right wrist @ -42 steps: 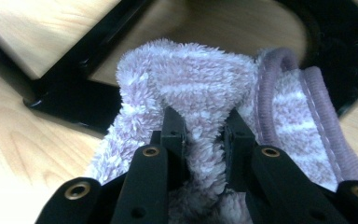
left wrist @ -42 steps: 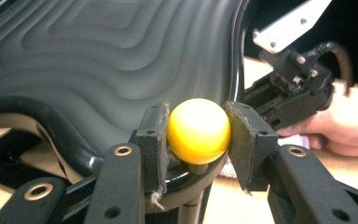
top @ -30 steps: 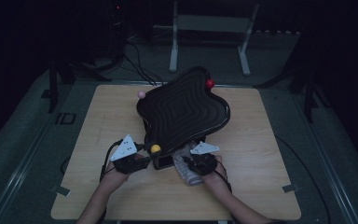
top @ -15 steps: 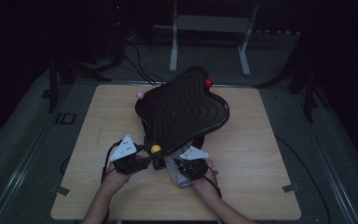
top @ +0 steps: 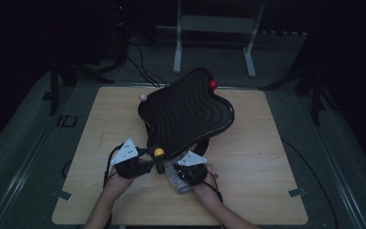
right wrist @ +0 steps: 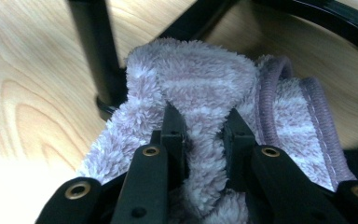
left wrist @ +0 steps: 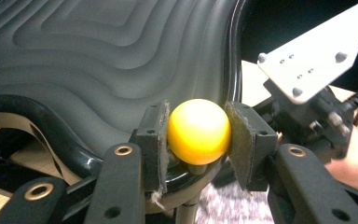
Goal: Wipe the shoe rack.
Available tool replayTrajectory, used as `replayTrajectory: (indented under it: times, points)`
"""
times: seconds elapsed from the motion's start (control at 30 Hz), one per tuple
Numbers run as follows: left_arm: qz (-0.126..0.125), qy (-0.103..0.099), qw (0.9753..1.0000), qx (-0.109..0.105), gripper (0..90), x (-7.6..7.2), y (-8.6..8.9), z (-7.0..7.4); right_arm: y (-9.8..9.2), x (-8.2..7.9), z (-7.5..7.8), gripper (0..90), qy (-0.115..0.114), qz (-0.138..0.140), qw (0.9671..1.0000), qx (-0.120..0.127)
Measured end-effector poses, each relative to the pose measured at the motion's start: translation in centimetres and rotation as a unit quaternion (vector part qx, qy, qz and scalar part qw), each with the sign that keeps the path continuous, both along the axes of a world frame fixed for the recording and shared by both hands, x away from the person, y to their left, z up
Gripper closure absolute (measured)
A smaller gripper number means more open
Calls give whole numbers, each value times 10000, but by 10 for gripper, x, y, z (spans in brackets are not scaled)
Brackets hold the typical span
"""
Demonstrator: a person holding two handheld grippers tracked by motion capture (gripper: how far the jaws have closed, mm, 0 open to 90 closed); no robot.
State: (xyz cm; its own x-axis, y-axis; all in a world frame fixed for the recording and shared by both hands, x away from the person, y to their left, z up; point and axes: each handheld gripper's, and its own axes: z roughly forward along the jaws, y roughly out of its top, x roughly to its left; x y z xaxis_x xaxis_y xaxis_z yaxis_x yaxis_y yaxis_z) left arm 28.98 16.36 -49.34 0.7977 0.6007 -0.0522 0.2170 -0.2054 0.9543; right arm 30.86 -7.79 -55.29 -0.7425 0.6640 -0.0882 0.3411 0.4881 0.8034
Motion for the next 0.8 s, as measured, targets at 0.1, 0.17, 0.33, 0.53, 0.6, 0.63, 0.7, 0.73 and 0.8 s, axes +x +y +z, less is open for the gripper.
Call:
replayTrajectory:
  times: [0.1,0.17,0.33,0.53,0.6,0.63,0.7,0.73,0.8]
  points:
    - [-5,1,10000,3,606,0,0,0,-12,6,1,749,68,-97,9999,38]
    - [-11,3,10000,3,605,0,0,0,-21,10,1,749,61,-141,9999,50]
    - [-19,4,10000,5,605,0,0,0,-41,22,2,743,94,-436,9990,92]
    - [-36,15,10000,-9,605,1,0,0,-73,50,5,736,97,-1004,9949,-31]
    - [-45,17,10000,-23,606,1,1,0,-84,63,5,732,228,-1132,9933,26]
    - [-46,18,10000,-24,606,1,1,0,-88,68,6,730,247,-1203,9924,-43]
    - [-45,18,10000,-33,605,1,1,-1,-92,77,7,727,333,-1311,9908,-2]
    - [-42,19,10000,-42,606,1,1,-1,-94,80,8,728,341,-1324,9906,-3]
    - [-41,20,10000,-49,605,1,2,-1,-94,83,9,731,345,-1322,9906,45]
